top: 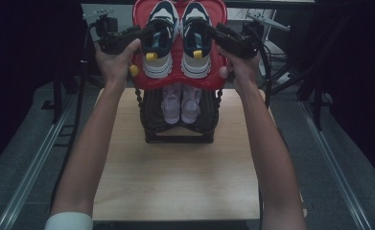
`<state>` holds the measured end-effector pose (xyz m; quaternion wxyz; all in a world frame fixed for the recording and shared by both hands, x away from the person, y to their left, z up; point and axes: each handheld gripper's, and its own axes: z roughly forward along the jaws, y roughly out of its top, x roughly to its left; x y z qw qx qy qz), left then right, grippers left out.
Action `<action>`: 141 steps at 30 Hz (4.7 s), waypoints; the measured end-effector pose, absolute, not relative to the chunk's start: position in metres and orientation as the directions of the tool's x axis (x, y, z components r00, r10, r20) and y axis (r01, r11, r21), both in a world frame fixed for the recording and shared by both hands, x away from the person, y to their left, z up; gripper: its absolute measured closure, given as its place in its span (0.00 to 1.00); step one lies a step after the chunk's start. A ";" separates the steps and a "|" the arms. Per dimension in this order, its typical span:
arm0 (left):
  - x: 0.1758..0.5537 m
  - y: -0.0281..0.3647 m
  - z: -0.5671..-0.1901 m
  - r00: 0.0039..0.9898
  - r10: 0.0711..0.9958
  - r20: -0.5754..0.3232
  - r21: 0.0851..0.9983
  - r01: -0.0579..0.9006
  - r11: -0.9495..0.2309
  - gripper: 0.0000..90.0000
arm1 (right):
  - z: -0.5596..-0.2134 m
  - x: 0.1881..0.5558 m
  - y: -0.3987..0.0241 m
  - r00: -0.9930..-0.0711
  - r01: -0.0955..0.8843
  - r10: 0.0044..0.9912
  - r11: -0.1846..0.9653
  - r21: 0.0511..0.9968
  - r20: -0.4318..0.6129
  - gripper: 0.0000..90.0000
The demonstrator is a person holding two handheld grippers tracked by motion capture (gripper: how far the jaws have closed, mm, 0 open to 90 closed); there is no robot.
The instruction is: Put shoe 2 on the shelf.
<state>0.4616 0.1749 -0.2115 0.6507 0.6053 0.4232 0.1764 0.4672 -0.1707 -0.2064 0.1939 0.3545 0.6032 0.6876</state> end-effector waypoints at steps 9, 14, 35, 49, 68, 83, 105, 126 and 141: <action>0.450 0.181 -0.207 0.598 0.744 -0.298 0.951 0.251 0.180 0.38 | -0.206 0.460 -0.179 -0.689 0.156 0.680 -0.202 0.967 0.253 0.51; 0.445 0.185 -0.207 0.607 0.739 -0.292 0.953 0.246 0.174 0.38 | -0.208 0.457 -0.184 -0.695 0.155 0.675 -0.195 0.968 0.247 0.52; 0.419 0.223 -0.220 0.616 0.723 -0.312 0.948 0.247 0.198 0.38 | -0.221 0.435 -0.226 -0.711 0.104 0.660 -0.242 0.965 0.242 0.53; 0.401 0.241 -0.240 0.620 0.714 -0.326 0.944 0.253 0.212 0.38 | -0.249 0.421 -0.256 -0.719 0.104 0.655 -0.231 0.967 0.233 0.53; 0.375 0.260 -0.286 0.620 0.712 -0.329 0.942 0.264 0.206 0.38 | -0.300 0.410 -0.269 -0.721 0.137 0.654 -0.191 0.972 0.230 0.53; 0.364 0.266 -0.340 0.608 0.709 -0.358 0.927 0.323 0.191 0.37 | -0.348 0.405 -0.274 -0.706 0.178 0.666 -0.162 0.970 0.241 0.53; 0.362 0.260 -0.409 0.568 0.695 -0.442 0.883 0.412 0.225 0.38 | -0.412 0.402 -0.274 -0.681 0.273 0.651 -0.197 0.942 0.334 0.53; 0.353 0.252 -0.476 0.524 0.695 -0.493 0.838 0.501 0.216 0.37 | -0.478 0.389 -0.271 -0.646 0.360 0.684 -0.119 0.925 0.339 0.51; 0.350 0.251 -0.487 0.513 0.715 -0.475 0.839 0.510 0.191 0.38 | -0.494 0.386 -0.268 -0.641 0.376 0.704 -0.059 0.925 0.306 0.51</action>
